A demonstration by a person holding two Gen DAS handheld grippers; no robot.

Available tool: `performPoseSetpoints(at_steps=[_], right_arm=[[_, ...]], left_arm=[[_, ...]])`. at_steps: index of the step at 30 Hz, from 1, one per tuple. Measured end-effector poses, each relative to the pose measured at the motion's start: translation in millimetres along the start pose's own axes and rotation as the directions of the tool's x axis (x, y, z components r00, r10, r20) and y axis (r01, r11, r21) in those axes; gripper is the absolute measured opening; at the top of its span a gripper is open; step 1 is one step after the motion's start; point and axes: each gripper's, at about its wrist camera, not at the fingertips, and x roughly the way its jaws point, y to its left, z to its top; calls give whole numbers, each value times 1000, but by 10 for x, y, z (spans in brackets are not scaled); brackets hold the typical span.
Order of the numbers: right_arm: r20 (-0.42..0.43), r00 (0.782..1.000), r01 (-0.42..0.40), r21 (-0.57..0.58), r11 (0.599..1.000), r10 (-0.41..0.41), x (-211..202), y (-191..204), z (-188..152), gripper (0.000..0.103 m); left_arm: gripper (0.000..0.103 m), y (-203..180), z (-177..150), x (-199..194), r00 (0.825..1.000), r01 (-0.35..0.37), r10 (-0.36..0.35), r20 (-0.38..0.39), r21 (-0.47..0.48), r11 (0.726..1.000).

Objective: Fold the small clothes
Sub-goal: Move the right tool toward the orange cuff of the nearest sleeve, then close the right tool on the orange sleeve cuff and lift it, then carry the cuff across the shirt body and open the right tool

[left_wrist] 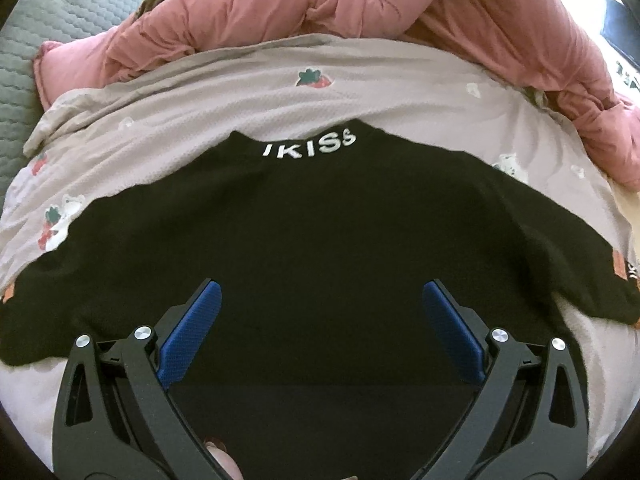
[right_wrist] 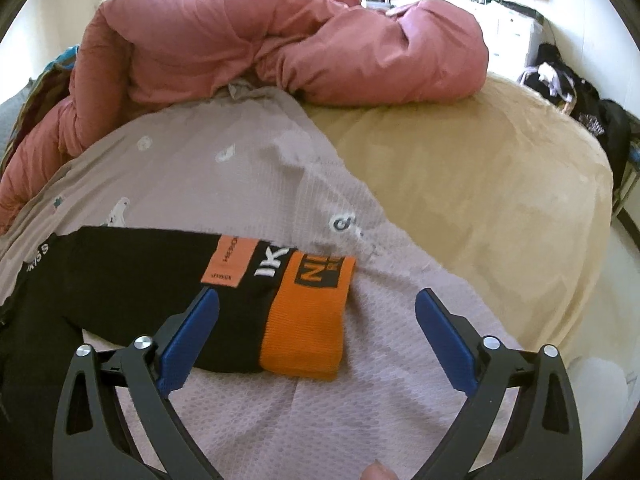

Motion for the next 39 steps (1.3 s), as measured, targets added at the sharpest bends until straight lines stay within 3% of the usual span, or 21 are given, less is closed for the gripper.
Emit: performPoseSetpoints(at_steps=[1,3,5,11,15,20,27,29,39], right_arm=[[-8,1000,-4,0,1000,4,27,12,-12,73],[-27,1000,-4,-3,1000,4,88,30,-27,72],[-40,999,-5,5,1000,6,131,35,-32,59],[-82,996,27,13,1000,-26,369,50,3,57],[-117,993,-8,69,998,16,541,-12,-30,49],[-79,996,-39,38,998,42,447,93,-16,21],[-12,995,-95,11,995,95,170,164,93,16],[-2,994,-105,5,994,105,117,188,109,5],[63,977,-198,-104,975,205,-292,596,279,5]], left_arm=[[95,18,-11,16,1000,1,-1,6,-1,1000],[95,60,-37,47,1000,3,-3,12,0,1000],[95,100,-61,72,1000,5,-5,12,-4,1000],[95,200,-141,105,1000,19,-19,12,-15,1000],[95,229,-149,84,1000,13,-13,21,-6,1000],[95,294,-138,40,999,23,-22,35,-20,1000],[95,386,-129,-75,997,38,-35,63,-46,998],[95,430,-121,-102,997,35,-31,70,-57,998],[95,581,-105,-255,994,51,-41,102,-99,994]])
